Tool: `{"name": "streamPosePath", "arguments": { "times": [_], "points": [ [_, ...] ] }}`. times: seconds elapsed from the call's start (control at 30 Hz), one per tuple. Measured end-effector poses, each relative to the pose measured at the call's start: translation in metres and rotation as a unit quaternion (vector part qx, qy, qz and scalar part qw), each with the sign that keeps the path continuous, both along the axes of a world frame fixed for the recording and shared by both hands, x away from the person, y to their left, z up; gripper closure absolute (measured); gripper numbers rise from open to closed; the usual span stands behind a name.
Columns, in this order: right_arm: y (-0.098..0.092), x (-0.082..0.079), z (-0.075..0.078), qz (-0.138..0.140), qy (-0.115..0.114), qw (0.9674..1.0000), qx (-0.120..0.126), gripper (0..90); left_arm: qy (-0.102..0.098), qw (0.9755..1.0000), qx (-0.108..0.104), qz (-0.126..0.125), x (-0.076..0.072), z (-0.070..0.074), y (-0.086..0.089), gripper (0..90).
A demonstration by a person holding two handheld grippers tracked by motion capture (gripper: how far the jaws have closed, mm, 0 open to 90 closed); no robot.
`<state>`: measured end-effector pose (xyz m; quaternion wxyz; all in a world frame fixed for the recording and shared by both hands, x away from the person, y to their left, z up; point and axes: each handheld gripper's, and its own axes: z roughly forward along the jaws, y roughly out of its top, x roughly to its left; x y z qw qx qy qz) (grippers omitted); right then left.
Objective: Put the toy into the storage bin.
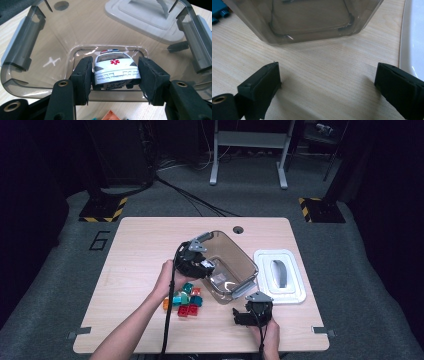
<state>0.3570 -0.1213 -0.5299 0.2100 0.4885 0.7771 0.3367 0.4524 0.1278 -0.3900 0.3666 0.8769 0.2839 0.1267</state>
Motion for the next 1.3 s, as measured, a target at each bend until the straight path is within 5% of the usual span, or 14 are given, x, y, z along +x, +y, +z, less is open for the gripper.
{"name": "streamPosePath", "arguments": {
  "times": [0.3,0.5,0.8,1.1,1.3],
  "points": [
    [0.0,0.0,0.0,0.0,0.0,1.0,0.0,6.0,-0.005,1.0,-0.005,0.0,-0.005,0.006,0.005,37.0],
    [0.0,0.0,0.0,0.0,0.0,1.0,0.001,6.3,-0.028,0.9993,-0.026,0.007,-0.017,0.016,0.019,25.9],
    [0.0,0.0,0.0,0.001,0.0,1.0,0.002,6.4,-0.057,0.9979,-0.021,0.023,-0.04,0.019,0.044,15.0],
    [0.0,0.0,0.0,0.001,0.0,1.0,0.002,6.4,-0.057,0.997,-0.004,0.052,-0.054,-0.005,0.07,4.8],
    [0.0,0.0,0.0,0.001,0.0,1.0,0.003,6.4,-0.035,0.9964,0.006,0.078,-0.059,-0.032,0.088,2.4]
  ]
}}
